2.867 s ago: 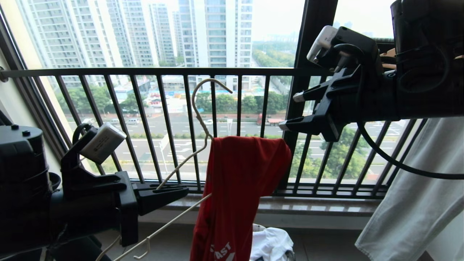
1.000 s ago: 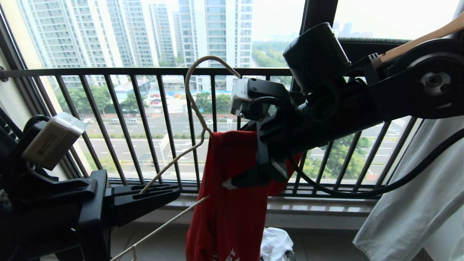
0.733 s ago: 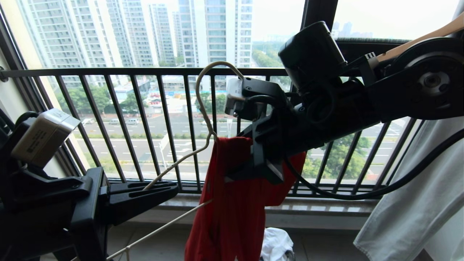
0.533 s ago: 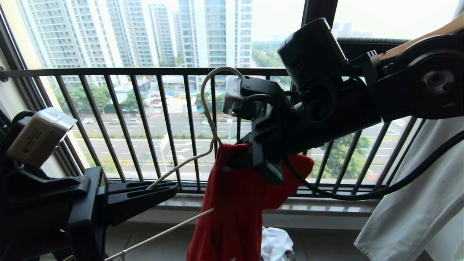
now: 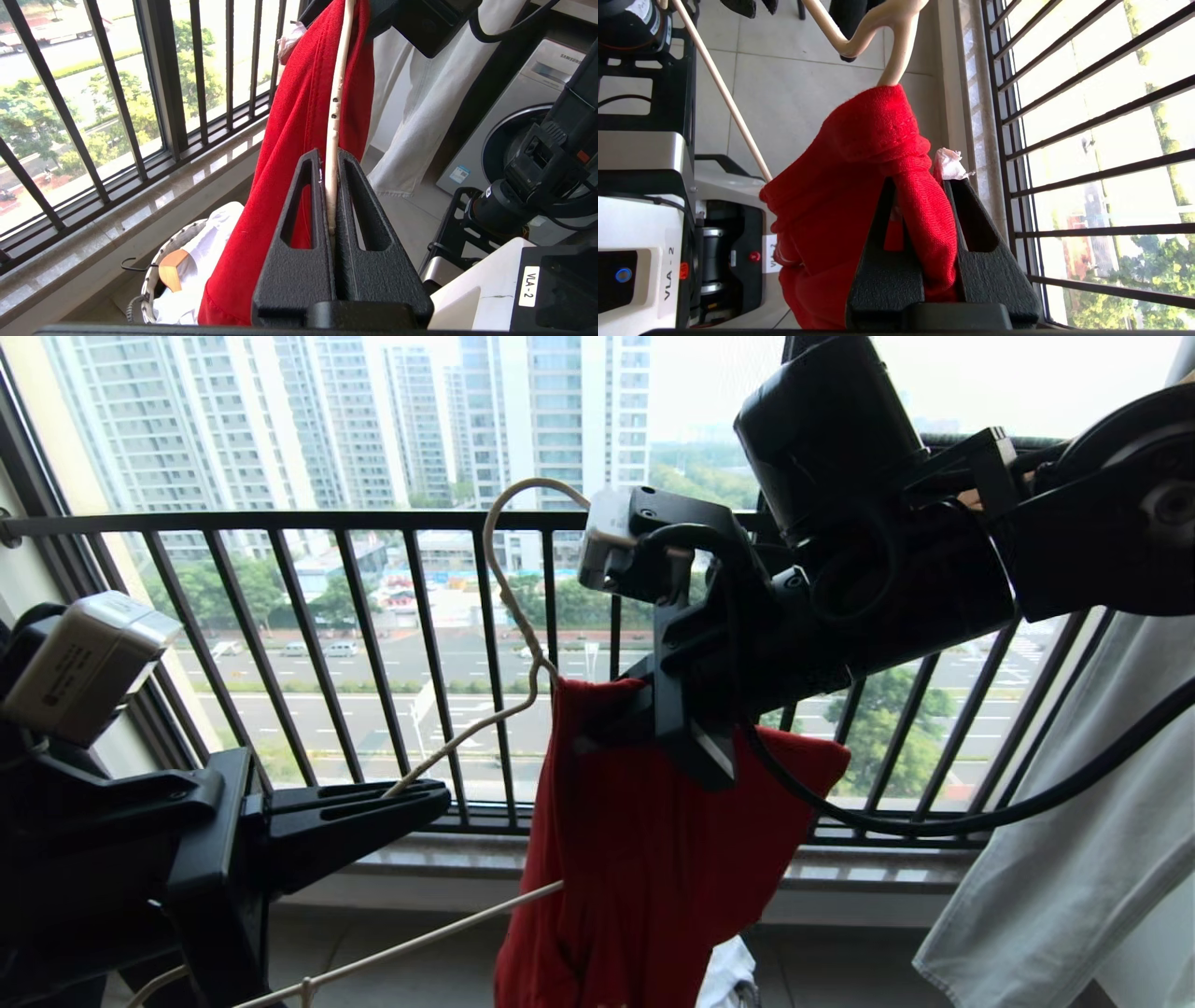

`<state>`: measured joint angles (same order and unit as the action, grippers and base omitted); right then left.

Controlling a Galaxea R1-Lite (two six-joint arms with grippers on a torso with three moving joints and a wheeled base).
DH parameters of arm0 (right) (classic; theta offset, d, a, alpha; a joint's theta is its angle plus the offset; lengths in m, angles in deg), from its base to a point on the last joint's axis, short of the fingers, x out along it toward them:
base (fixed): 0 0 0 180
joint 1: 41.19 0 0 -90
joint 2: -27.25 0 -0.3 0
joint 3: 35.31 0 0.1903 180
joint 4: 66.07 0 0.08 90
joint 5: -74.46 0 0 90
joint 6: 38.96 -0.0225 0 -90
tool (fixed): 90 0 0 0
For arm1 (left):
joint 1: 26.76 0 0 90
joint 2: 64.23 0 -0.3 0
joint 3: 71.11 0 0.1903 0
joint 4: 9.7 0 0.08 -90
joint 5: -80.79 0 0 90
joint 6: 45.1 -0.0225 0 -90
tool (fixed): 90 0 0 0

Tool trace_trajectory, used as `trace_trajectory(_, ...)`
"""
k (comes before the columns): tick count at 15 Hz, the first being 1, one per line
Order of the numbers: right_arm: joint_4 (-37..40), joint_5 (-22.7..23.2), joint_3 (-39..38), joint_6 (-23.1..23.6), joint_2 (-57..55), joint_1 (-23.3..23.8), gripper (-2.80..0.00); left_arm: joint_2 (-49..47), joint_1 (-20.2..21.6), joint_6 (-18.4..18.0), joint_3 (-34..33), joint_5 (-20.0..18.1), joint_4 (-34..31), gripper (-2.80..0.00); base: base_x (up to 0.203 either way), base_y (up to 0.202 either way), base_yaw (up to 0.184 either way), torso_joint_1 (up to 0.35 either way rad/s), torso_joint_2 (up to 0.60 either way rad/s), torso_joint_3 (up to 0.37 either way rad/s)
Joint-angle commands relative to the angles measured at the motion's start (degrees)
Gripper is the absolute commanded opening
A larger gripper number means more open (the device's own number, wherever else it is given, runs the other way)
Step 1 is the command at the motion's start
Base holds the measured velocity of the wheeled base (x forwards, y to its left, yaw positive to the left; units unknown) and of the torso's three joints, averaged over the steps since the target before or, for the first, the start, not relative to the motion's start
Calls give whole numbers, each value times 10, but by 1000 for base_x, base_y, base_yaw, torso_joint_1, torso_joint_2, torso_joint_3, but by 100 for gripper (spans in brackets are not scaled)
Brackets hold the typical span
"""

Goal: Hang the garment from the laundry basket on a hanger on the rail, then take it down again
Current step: Hang the clothes on the clothes rack

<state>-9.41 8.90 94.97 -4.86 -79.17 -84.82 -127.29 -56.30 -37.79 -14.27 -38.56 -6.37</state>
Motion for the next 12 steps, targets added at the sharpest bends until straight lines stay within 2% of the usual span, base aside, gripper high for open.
trace_trajectory(1, 0, 2, 1, 2, 5, -1, -280, -6, 1, 2, 3, -1, 0, -280, 0, 0, 0, 0, 0, 0)
trace_trajectory(7, 0, 1, 0, 2, 10, 0, -280, -9, 5, 3, 8, 1, 0, -280, 0, 0, 0, 0, 0, 0)
trace_trajectory(8, 0, 1, -2, 2, 10, -1, -280, -7, 5, 3, 8, 1, 0, -41, 0, 0, 0, 0, 0, 0)
trace_trajectory(9, 1, 0, -3, 2, 10, 0, -280, -8, 9, 3, 8, 1, 0, 0, 0, 0, 0, 0, 0, 0)
trace_trajectory(12, 1, -11, -4, 3, 10, -1, -280, -5, 9, 3, 8, 1, 0, 0, 0, 0, 0, 0, 0, 0)
